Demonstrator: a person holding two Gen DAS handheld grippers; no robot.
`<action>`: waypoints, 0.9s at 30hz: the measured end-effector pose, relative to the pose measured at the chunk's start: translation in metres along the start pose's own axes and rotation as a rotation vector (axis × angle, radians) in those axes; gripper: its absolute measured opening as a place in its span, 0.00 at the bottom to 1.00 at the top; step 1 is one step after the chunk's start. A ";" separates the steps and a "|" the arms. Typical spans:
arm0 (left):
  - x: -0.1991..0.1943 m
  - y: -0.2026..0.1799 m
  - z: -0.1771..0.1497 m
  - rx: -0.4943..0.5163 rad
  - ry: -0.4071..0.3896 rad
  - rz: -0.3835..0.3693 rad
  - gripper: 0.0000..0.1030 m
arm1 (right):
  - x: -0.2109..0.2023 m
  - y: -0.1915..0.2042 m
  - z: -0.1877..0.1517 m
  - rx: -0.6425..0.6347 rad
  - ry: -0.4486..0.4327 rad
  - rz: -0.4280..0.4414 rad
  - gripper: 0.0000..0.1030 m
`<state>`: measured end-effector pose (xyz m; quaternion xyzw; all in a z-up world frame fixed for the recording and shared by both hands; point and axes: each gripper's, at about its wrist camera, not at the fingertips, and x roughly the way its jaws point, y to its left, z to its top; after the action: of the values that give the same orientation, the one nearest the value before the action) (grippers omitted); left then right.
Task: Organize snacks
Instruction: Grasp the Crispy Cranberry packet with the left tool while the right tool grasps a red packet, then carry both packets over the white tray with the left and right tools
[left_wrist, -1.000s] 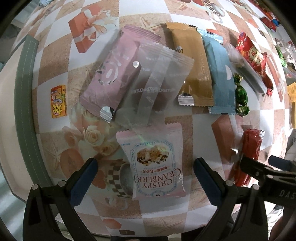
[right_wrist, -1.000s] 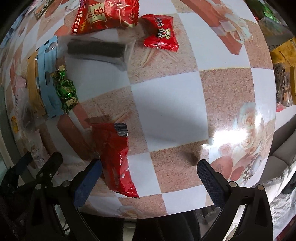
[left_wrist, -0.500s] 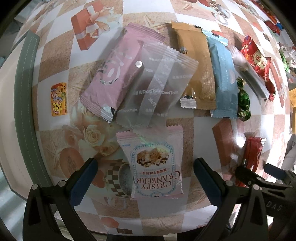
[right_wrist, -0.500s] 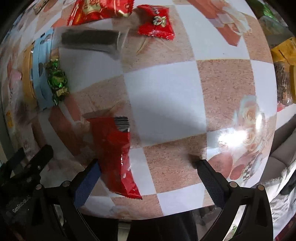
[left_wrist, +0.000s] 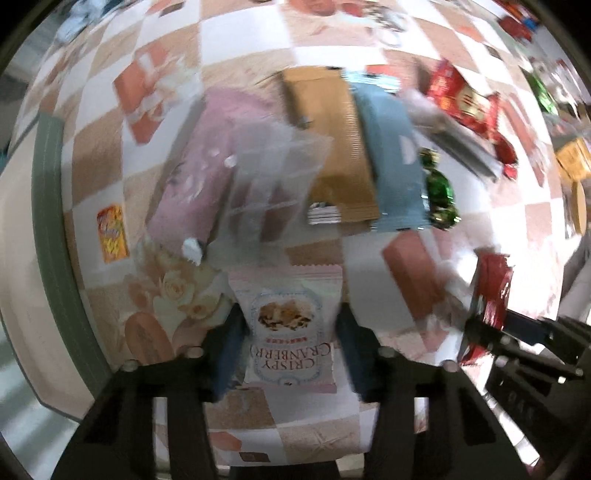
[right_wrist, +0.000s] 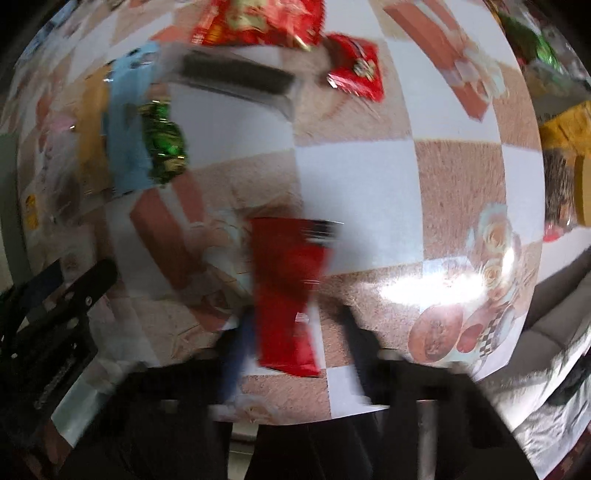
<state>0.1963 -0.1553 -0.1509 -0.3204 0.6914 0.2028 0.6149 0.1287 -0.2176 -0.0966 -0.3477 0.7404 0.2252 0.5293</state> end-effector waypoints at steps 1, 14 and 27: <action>-0.002 0.002 -0.001 0.004 -0.001 -0.003 0.47 | 0.000 0.003 0.005 -0.005 0.000 0.005 0.27; -0.054 0.069 -0.039 0.005 -0.039 -0.093 0.45 | -0.057 -0.031 0.039 -0.023 -0.044 0.124 0.25; -0.131 0.167 -0.072 -0.019 -0.107 -0.073 0.45 | -0.108 -0.012 0.058 -0.065 -0.129 0.139 0.25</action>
<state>0.0344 -0.0596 -0.0301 -0.3398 0.6434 0.2035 0.6551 0.1955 -0.1551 -0.0144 -0.2971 0.7195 0.3072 0.5474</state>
